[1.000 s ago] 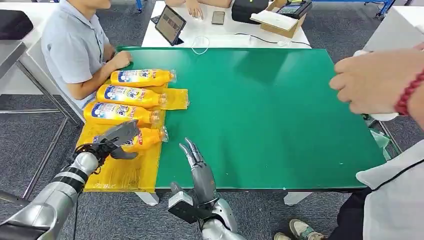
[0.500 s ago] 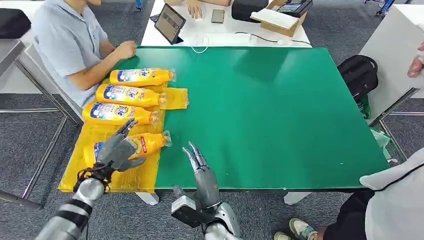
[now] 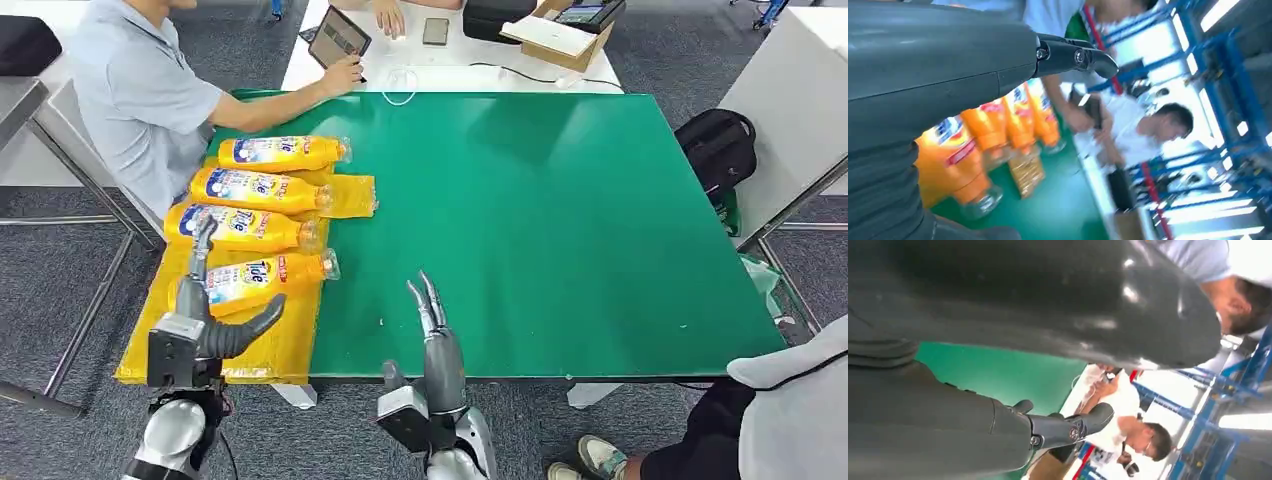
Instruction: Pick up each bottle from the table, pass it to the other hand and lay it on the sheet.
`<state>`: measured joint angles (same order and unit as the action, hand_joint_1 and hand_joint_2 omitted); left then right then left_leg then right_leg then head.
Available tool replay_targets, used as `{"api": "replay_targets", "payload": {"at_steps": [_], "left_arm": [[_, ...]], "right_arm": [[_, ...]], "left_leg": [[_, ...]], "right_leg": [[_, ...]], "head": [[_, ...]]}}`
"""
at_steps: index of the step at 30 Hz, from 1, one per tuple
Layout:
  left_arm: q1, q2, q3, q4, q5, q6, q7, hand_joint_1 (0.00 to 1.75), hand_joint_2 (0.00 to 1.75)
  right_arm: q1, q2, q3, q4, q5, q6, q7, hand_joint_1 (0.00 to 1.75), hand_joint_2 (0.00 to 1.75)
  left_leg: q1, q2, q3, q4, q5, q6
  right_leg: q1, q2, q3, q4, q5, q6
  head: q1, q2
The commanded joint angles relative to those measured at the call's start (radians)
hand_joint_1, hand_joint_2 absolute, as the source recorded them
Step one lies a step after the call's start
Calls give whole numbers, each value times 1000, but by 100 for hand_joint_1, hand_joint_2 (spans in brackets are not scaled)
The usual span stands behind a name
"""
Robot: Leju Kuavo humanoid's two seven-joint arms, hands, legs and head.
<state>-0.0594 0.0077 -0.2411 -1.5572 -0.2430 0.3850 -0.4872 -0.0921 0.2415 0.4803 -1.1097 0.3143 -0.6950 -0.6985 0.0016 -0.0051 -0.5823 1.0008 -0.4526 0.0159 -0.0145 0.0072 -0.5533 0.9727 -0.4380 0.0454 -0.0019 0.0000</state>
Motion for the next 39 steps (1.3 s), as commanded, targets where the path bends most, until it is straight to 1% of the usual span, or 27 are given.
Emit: {"api": "replay_targets", "payload": {"at_steps": [1,3,4,5,6,8,10,11,12,13,14,15,17,18,20,21,22,23,24,25,26,27,29,31,35,38,39], "left_arm": [[95,-57,33,-146,87,30,-18,0,175],[144,-67,26,-182,143,16,-8,0,175],[167,-74,22,-195,164,11,-5,0,175],[167,-74,22,-195,164,11,-5,0,175],[195,-88,13,-202,193,7,-2,0,175],[211,-103,10,-197,223,6,8,0,175],[242,-133,4,-184,276,17,19,0,175],[255,-140,-4,-179,286,20,27,0,175],[269,-155,-6,-176,333,22,40,0,0],[274,-169,-7,-167,374,18,55,0,175],[274,-169,-7,-167,374,18,55,0,175],[270,-179,-17,-150,376,27,58,0,175],[270,-189,-16,-146,372,42,57,0,175],[271,-200,-19,-145,363,58,56,0,175],[283,-192,-34,-162,347,65,47,0,175],[293,-188,-39,-171,334,72,39,0,175],[291,-177,-48,-173,330,68,33,0,175],[292,-170,-50,-172,341,55,40,0,175],[295,-159,-51,-169,355,30,39,0,175],[294,-146,-59,-161,350,7,34,0,175],[298,-146,-59,-155,347,2,31,0,175],[299,-144,-62,-144,339,-3,24,0,175],[307,-147,-59,-134,314,-1,7,0,175],[315,-154,-51,-132,346,-27,28,0,175],[331,-169,-32,-131,365,-49,34,0,175],[343,-151,-34,-142,327,-55,17,0,175],[347,-149,-31,-145,325,-57,16,0,175]], "right_arm": [[77,-41,-51,-210,-190,-3,0,0,0],[103,-47,-67,-272,-298,11,0,0,0],[120,-49,-79,-315,-320,6,0,0,0],[120,-49,-79,-315,-320,6,0,0,0],[147,-39,-116,-363,-298,-3,0,0,0],[170,-23,-152,-377,-276,-3,0,0,0],[198,6,-219,-364,-318,-3,0,0,0],[199,3,-222,-353,-342,-3,0,0,0],[204,39,-286,-331,-341,-3,0,0,0],[205,81,-350,-324,-271,-3,0,0,0],[205,81,-350,-324,-271,-3,0,0,0],[202,101,-374,-321,-227,-3,0,0,0],[203,108,-386,-327,-239,-3,0,0,0],[202,108,-378,-340,-261,-3,0,0,0],[224,108,-345,-382,-246,-3,0,0,0],[240,89,-289,-387,-280,-3,2,0,0],[232,27,-207,-392,-314,1,32,0,0],[231,4,-178,-396,-321,-3,50,0,0],[230,-25,-143,-399,-324,-2,59,0,175],[229,-41,-131,-391,-299,-3,56,0,175],[234,-33,-142,-387,-283,-3,48,0,175],[233,-36,-137,-374,-291,-3,44,0,175],[222,-68,-97,-336,-320,6,79,0,175],[217,-78,-82,-306,-336,22,97,0,175],[216,-88,-62,-279,-343,34,95,0,175],[214,-91,-56,-281,-354,52,102,0,175],[214,-91,-55,-281,-353,51,102,0,175]], "left_leg": [[0,0,1,0,-1,0],[0,0,2,1,-2,0],[0,1,1,0,-1,0],[0,0,0,0,-1,0],[0,0,1,1,-2,0],[0,-1,1,0,-2,-1],[0,-1,-1,0,-1,0],[0,-2,1,0,-2,-1],[0,-2,1,-1,-2,-1],[-1,-2,-1,-1,-1,0],[0,-2,1,0,-1,-1],[0,-2,-1,0,-1,-1],[0,-1,0,0,-2,-1],[0,-1,-1,0,-1,-1],[0,-2,0,0,-1,-1],[0,-1,-1,0,-2,-1],[0,0,-1,0,-1,-1],[0,0,-1,0,-1,0],[1,0,0,0,-2,-1],[0,0,-1,0,-1,0],[0,0,0,-1,-1,0],[0,0,1,-1,-2,-1],[0,0,0,-1,-1,0],[0,1,1,-1,-1,-1],[1,1,3,-2,-1,-1],[0,0,0,-1,-1,0],[0,1,2,-2,-2,-1]], "right_leg": [[1,-1,1,0,-1,-1],[1,-1,2,0,-2,-1],[0,0,1,0,-1,-1],[0,-1,1,0,-1,-1],[0,-1,1,0,-2,-1],[0,-2,1,0,-2,-1],[-1,-2,-1,-1,-1,-1],[0,-3,1,-1,-2,-2],[0,-3,2,-2,-1,-1],[-1,-2,-1,-1,-1,-1],[0,-3,2,-2,-2,-1],[0,-2,0,-1,-1,-1],[0,-2,0,-1,-1,-2],[0,-2,-1,-1,-1,-1],[0,-2,0,-1,-1,-2],[0,-1,-1,-1,-1,-1],[0,-1,-1,0,-1,-1],[0,0,-1,-1,-1,-1],[1,-1,1,-1,-1,-2],[0,0,-1,-1,-1,-1],[0,0,0,-2,-1,-1],[0,-1,2,-2,-1,-2],[0,0,0,-2,0,-1],[0,0,1,-3,0,-1],[1,0,3,-4,0,-2],[0,0,0,-2,0,-1],[0,0,2,-3,-1,-2]], "head": [[0,0],[0,0],[0,0],[0,0],[0,0],[0,0],[0,0],[0,0],[0,0],[0,0],[0,0],[0,0],[0,0],[0,0],[0,0],[0,0],[0,0],[0,0],[0,0],[0,0],[0,0],[0,0],[0,0],[0,0],[0,0],[0,0],[0,0]]}}
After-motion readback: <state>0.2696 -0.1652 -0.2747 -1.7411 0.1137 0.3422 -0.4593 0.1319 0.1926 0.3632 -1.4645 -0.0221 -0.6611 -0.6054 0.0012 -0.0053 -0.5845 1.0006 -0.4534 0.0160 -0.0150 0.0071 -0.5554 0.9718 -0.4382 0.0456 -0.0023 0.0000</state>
